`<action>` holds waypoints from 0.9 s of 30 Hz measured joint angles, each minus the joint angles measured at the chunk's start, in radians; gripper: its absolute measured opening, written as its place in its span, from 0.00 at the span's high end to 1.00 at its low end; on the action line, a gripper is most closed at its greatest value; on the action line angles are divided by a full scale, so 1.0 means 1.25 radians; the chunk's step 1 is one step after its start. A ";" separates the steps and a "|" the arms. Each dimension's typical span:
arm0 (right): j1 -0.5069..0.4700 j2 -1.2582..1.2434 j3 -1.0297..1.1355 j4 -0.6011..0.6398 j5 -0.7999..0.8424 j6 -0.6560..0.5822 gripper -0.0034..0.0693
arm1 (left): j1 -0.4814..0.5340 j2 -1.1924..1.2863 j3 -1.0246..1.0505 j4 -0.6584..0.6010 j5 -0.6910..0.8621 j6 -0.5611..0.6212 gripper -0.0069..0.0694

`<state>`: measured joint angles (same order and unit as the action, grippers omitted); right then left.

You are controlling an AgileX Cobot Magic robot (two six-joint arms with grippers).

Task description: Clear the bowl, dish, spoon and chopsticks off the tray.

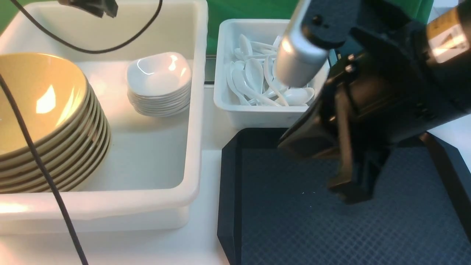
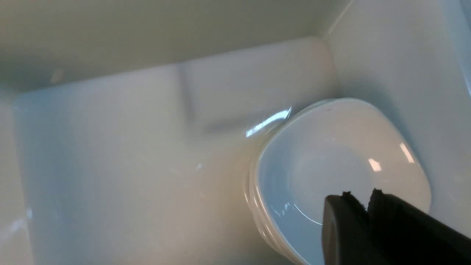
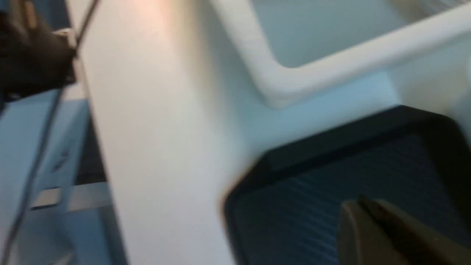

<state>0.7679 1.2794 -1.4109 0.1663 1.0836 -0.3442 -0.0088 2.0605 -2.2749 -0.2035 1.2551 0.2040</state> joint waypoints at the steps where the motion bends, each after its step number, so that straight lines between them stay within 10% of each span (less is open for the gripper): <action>1: 0.000 -0.014 0.000 -0.021 0.000 0.015 0.89 | -0.007 -0.011 0.007 0.004 0.000 0.005 0.89; 13: 0.000 -0.305 0.304 -0.133 -0.107 0.089 0.89 | -0.213 -0.483 0.470 0.188 -0.078 -0.058 0.92; 27: 0.000 -0.561 0.587 -0.062 -0.470 0.087 0.89 | -0.217 -1.060 1.201 0.182 -0.373 -0.191 0.92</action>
<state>0.7679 0.5779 -0.6775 0.0888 0.4961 -0.2356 -0.2799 0.7351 -0.7735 0.0242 0.7888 -0.0346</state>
